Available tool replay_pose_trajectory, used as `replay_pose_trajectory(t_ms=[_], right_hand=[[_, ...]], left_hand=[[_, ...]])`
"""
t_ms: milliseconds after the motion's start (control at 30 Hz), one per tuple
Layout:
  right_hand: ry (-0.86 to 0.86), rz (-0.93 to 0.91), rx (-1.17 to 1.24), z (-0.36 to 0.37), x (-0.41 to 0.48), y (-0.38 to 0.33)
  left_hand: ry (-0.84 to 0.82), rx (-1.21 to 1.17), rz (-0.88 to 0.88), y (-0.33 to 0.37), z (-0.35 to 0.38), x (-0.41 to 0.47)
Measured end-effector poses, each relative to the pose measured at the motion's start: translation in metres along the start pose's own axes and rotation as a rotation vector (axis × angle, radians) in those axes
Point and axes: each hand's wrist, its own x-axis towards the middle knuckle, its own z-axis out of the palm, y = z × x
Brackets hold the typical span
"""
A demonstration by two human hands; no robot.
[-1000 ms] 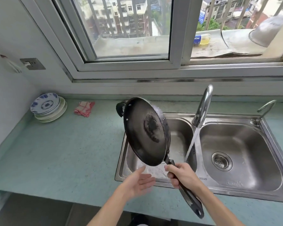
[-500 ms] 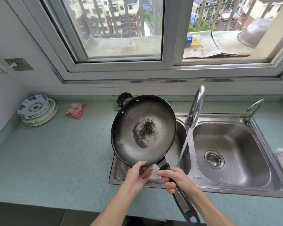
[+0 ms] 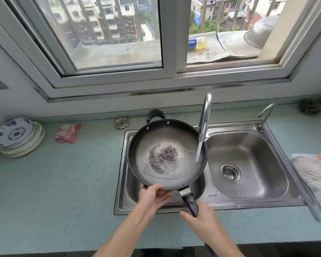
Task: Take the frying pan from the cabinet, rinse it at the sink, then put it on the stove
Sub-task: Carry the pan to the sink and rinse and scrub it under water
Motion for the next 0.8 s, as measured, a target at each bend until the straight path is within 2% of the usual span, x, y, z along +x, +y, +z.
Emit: replay_pose_trajectory(t_ms=[67, 233, 300, 367, 433, 633, 733, 800], right_hand=[[0.068, -0.038, 0.005, 0.004, -0.003, 0.000], [0.079, -0.029, 0.202, 0.022, -0.003, -0.003], [0.081, -0.036, 0.241, 0.026, 0.000, -0.013], [0.088, -0.050, 0.248, 0.026, 0.005, -0.023], [0.085, -0.070, 0.229, 0.024, 0.010, -0.029], [0.069, -0.099, 0.151, 0.022, 0.011, -0.028], [0.062, -0.086, 0.181, 0.033, 0.008, -0.026], [0.058, -0.073, 0.210, 0.038, 0.007, -0.026]], left_hand=[[-0.003, 0.037, -0.002, 0.001, -0.002, 0.000], [0.024, 0.192, 0.068, 0.006, -0.007, -0.005], [-0.042, 0.291, -0.027, 0.004, -0.002, -0.013], [-0.196, 0.337, -0.137, -0.001, 0.010, -0.019], [-0.292, 0.305, -0.157, -0.005, 0.021, -0.020], [-0.335, 0.165, -0.149, -0.021, 0.025, -0.020], [-0.399, 0.206, -0.240, -0.036, 0.015, -0.022], [-0.412, 0.226, -0.236, -0.036, 0.013, -0.021]])
